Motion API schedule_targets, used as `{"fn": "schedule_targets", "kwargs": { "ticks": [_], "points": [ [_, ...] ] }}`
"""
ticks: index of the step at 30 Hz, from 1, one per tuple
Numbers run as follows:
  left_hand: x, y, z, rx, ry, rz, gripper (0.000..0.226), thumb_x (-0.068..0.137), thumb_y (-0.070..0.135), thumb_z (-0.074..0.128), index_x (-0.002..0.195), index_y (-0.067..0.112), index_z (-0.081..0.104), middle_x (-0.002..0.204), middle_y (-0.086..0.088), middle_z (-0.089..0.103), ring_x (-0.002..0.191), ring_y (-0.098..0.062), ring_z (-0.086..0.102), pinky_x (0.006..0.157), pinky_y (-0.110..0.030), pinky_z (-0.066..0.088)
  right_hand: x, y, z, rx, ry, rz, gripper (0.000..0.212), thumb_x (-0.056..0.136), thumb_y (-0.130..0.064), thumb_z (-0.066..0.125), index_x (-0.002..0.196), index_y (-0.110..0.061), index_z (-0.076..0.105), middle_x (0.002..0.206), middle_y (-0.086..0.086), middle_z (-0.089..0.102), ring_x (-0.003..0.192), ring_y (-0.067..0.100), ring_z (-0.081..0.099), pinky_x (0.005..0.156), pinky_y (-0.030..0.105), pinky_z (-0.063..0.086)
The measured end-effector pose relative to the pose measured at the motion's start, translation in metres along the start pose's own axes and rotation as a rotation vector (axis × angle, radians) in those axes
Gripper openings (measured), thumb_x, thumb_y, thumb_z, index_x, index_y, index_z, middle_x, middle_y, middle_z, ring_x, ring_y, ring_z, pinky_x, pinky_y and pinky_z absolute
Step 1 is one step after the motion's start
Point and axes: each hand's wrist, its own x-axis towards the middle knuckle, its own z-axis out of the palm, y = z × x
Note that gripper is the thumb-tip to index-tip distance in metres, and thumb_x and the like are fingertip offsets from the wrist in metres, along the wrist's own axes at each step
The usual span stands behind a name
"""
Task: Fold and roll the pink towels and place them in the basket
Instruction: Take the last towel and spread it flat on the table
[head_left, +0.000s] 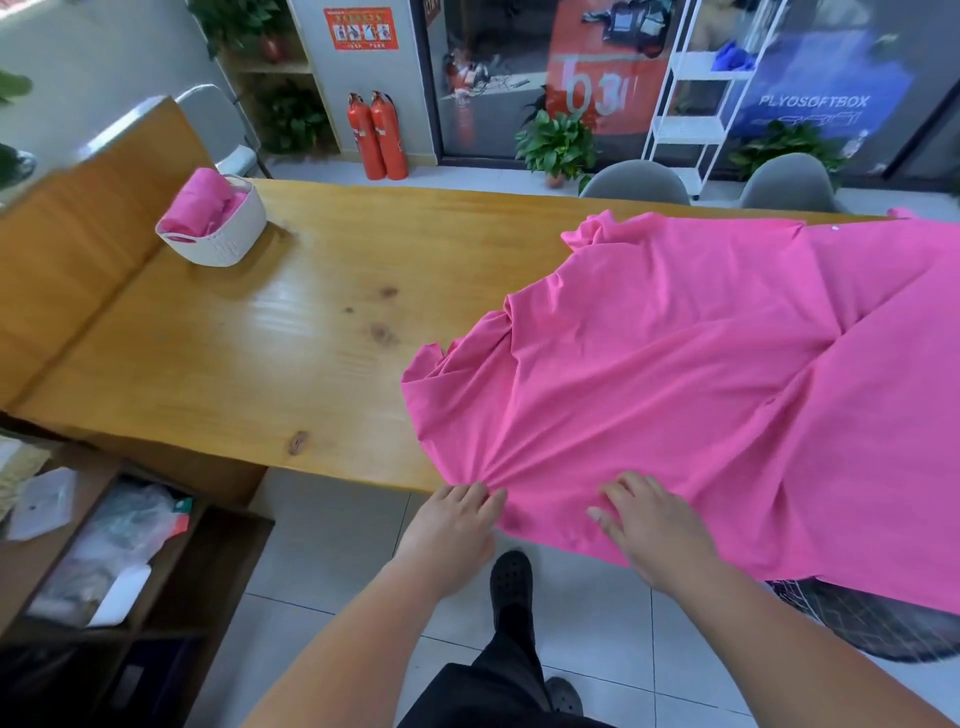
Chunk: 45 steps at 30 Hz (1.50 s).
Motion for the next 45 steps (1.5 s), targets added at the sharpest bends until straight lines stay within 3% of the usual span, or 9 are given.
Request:
{"fn": "schedule_targets", "kwargs": {
  "ticks": [2, 4, 8, 12, 18, 26, 37, 40, 45],
  "points": [
    [-0.007, 0.001, 0.000, 0.004, 0.049, 0.016, 0.052, 0.090, 0.033, 0.057, 0.140, 0.017, 0.052, 0.109, -0.001, 0.064, 0.084, -0.025, 0.065, 0.079, -0.040, 0.052, -0.003, -0.007, -0.003, -0.049, -0.025, 0.020, 0.061, 0.101, -0.065, 0.021, 0.134, -0.028, 0.055, 0.127, -0.005, 0.055, 0.119, 0.020, 0.053, 0.092, 0.039, 0.049],
    [-0.012, -0.005, -0.003, -0.029, 0.121, -0.037, 0.047, 0.093, 0.035, 0.056, 0.137, 0.020, 0.053, 0.110, 0.000, 0.060, 0.089, -0.024, 0.061, 0.078, -0.039, 0.051, -0.005, -0.015, -0.006, -0.091, -0.039, 0.031, 0.065, 0.099, -0.064, 0.016, 0.139, -0.027, 0.053, 0.126, -0.003, 0.055, 0.117, 0.020, 0.053, 0.092, 0.038, 0.049],
    [-0.017, -0.022, -0.019, -0.074, 0.156, -0.234, 0.050, 0.093, 0.040, 0.061, 0.139, 0.022, 0.053, 0.128, -0.003, 0.056, 0.113, -0.027, 0.057, 0.092, -0.042, 0.052, -0.006, -0.028, -0.010, -0.114, -0.001, 0.053, 0.063, 0.101, -0.061, 0.020, 0.141, -0.025, 0.053, 0.130, 0.000, 0.054, 0.115, 0.021, 0.053, 0.091, 0.037, 0.050],
    [-0.019, -0.041, -0.035, -0.129, 0.115, -0.350, 0.056, 0.097, 0.040, 0.058, 0.149, 0.022, 0.046, 0.151, -0.004, 0.048, 0.140, -0.028, 0.044, 0.111, -0.045, 0.044, 0.003, -0.043, -0.017, -0.063, -0.013, 0.022, 0.059, 0.106, -0.060, 0.031, 0.153, -0.025, 0.043, 0.155, 0.007, 0.042, 0.135, 0.025, 0.047, 0.106, 0.040, 0.047],
    [-0.010, -0.077, -0.045, -0.208, 0.103, -0.440, 0.064, 0.102, 0.034, 0.055, 0.161, 0.022, 0.034, 0.165, 0.003, 0.039, 0.153, -0.024, 0.029, 0.121, -0.044, 0.034, 0.024, -0.068, -0.024, 0.042, -0.052, -0.070, 0.068, 0.107, -0.062, 0.031, 0.165, -0.029, 0.024, 0.175, 0.003, 0.012, 0.159, 0.026, 0.016, 0.128, 0.044, 0.025],
    [0.039, -0.147, -0.058, -0.245, 0.021, -0.346, 0.078, 0.099, 0.012, 0.051, 0.166, 0.030, 0.014, 0.169, 0.004, 0.031, 0.160, -0.026, 0.011, 0.127, -0.044, 0.024, 0.081, -0.106, -0.038, 0.100, -0.100, -0.061, 0.073, 0.106, -0.062, 0.037, 0.167, -0.033, 0.009, 0.176, -0.001, -0.006, 0.162, 0.026, 0.001, 0.130, 0.048, 0.013],
    [0.112, -0.242, -0.049, -0.146, -0.131, -0.027, 0.085, 0.099, 0.017, 0.054, 0.168, 0.031, 0.007, 0.171, 0.006, 0.031, 0.161, -0.027, 0.012, 0.128, -0.045, 0.020, 0.144, -0.165, -0.021, 0.108, -0.202, 0.165, 0.074, 0.104, -0.068, 0.031, 0.167, -0.035, 0.013, 0.176, -0.004, -0.006, 0.160, 0.035, 0.001, 0.130, 0.052, 0.018],
    [0.124, -0.251, -0.046, -0.080, -0.122, 0.038, 0.082, 0.097, 0.019, 0.054, 0.168, 0.029, 0.014, 0.165, 0.005, 0.042, 0.155, -0.028, 0.026, 0.124, -0.040, 0.024, 0.153, -0.170, -0.020, 0.116, -0.208, 0.213, 0.074, 0.103, -0.070, 0.029, 0.167, -0.035, 0.015, 0.176, -0.003, -0.007, 0.160, 0.035, -0.003, 0.130, 0.053, 0.017],
    [0.112, -0.266, -0.041, -0.117, -0.027, -0.061, 0.077, 0.094, 0.038, 0.068, 0.161, 0.027, 0.033, 0.137, 0.005, 0.066, 0.133, -0.027, 0.048, 0.107, -0.039, 0.038, 0.159, -0.180, -0.022, 0.153, -0.223, 0.274, 0.073, 0.103, -0.070, 0.029, 0.166, -0.035, 0.015, 0.176, -0.005, -0.008, 0.161, 0.036, -0.004, 0.129, 0.054, 0.020]
  ]
}}
